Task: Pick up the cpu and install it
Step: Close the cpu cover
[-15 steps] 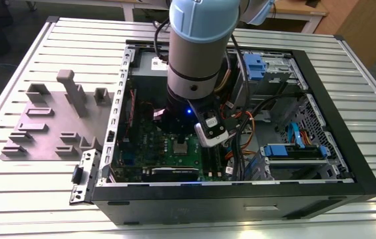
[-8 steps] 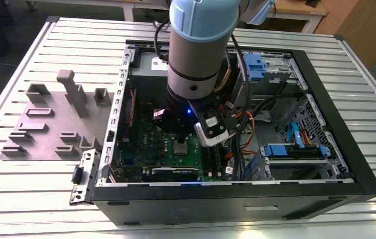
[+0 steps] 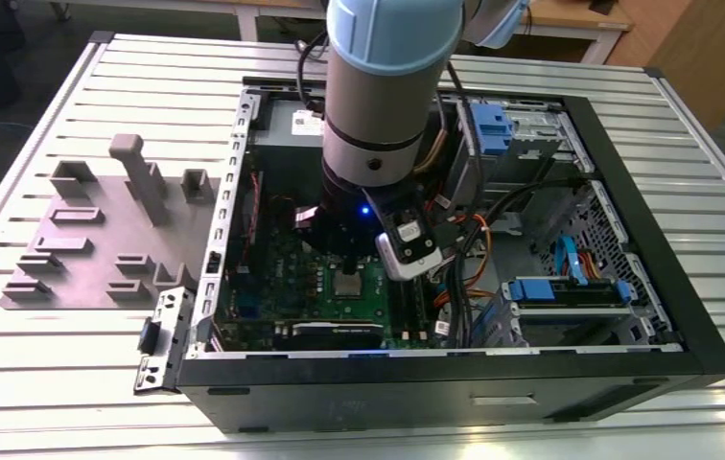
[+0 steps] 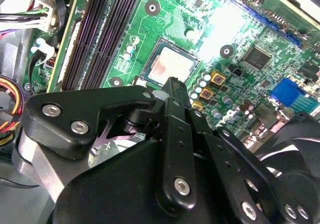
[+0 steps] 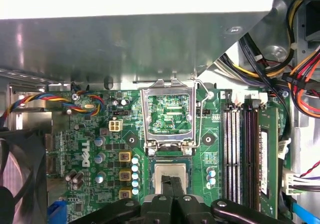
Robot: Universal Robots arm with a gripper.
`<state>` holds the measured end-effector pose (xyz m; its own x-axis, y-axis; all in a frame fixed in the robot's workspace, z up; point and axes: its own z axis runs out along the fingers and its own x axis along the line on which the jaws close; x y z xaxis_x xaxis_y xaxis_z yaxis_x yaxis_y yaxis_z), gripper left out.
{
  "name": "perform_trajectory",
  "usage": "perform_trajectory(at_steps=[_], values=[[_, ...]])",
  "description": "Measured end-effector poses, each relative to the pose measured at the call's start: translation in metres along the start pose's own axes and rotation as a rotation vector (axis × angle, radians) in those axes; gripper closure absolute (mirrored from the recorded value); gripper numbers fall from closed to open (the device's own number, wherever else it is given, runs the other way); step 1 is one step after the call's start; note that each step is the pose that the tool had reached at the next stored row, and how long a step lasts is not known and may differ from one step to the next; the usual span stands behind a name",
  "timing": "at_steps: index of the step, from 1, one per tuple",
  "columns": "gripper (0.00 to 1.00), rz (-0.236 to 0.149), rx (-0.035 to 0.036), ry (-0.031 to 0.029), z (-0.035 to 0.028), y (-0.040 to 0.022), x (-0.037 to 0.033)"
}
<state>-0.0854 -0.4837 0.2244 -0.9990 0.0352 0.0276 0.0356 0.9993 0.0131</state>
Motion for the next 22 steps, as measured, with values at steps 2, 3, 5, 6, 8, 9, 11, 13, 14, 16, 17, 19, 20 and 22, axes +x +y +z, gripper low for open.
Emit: perform_trajectory(at_steps=[2,3,5,6,8,9,11,13,14,16,17,19,20,22], values=[[0.89,0.0,-0.0002,-0.0001,-0.0003,0.0,0.0],[0.89,0.0,-0.0003,-0.0002,-0.0002,0.0,0.0],[0.89,0.0,0.0002,-0.0001,-0.0014,0.0,0.0],[0.89,0.0,0.0002,0.0,-0.0014,0.0,0.0],[0.89,0.0,0.0002,-0.0001,-0.0014,0.0,0.0],[0.89,0.0,0.0002,-0.0001,-0.0014,0.0,0.0],[0.89,0.0,0.0002,0.0,-0.0014,0.0,0.0],[0.89,0.0,0.0002,0.0,-0.0014,0.0,0.0],[0.89,0.0,0.0002,0.0,-0.0014,0.0,0.0],[0.89,0.0,0.0002,0.0,-0.0014,0.0,0.0],[0.89,0.0,0.0002,-0.0001,-0.0029,0.0,0.0001],[0.89,0.0,0.0002,-0.0001,-0.0042,0.0001,0.0001],[0.89,0.0,0.0002,0.0,-0.0042,0.0001,0.0001],[0.89,0.0,0.0002,0.0,-0.0046,0.0001,0.0001]])
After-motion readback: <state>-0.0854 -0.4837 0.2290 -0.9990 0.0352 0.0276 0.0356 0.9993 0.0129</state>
